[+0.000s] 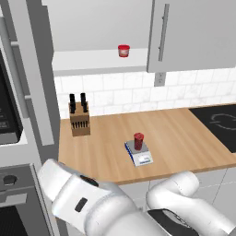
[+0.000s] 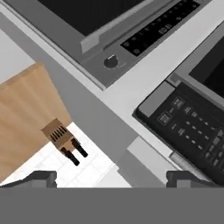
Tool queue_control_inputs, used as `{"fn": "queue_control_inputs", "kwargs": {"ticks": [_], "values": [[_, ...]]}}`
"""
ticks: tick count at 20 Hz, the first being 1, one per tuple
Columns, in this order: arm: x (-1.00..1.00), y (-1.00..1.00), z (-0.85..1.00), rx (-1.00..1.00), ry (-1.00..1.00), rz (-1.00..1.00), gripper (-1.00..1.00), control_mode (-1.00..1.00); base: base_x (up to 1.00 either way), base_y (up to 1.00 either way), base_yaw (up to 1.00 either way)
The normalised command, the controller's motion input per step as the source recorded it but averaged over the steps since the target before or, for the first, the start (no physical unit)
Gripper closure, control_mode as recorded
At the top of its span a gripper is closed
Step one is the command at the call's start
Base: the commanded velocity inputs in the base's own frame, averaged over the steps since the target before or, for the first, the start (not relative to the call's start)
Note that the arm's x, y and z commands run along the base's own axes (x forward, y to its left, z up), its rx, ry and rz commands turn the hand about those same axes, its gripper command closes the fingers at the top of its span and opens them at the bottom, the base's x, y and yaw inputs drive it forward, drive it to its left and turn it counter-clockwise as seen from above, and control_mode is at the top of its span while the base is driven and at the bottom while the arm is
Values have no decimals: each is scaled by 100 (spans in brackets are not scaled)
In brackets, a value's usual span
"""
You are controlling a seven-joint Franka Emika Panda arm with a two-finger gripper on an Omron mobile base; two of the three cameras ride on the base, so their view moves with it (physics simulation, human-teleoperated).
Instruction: Pick the yogurt and place it on the digital scale for weighing, and close the cabinet.
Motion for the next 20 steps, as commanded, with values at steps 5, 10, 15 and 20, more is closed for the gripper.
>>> {"fn": "queue_control_inputs", "kwargs": {"ticks": [5,10,15,20], "values": [[-52,89,0,19,0,0,-100,-100,0,0,0],[4,16,37,34,0,0,-100,-100,0,0,0],[16,-5,42,40,0,0,-100,-100,0,0,0],[25,3,10,22,0,-4,-100,-100,0,0,0]]}}
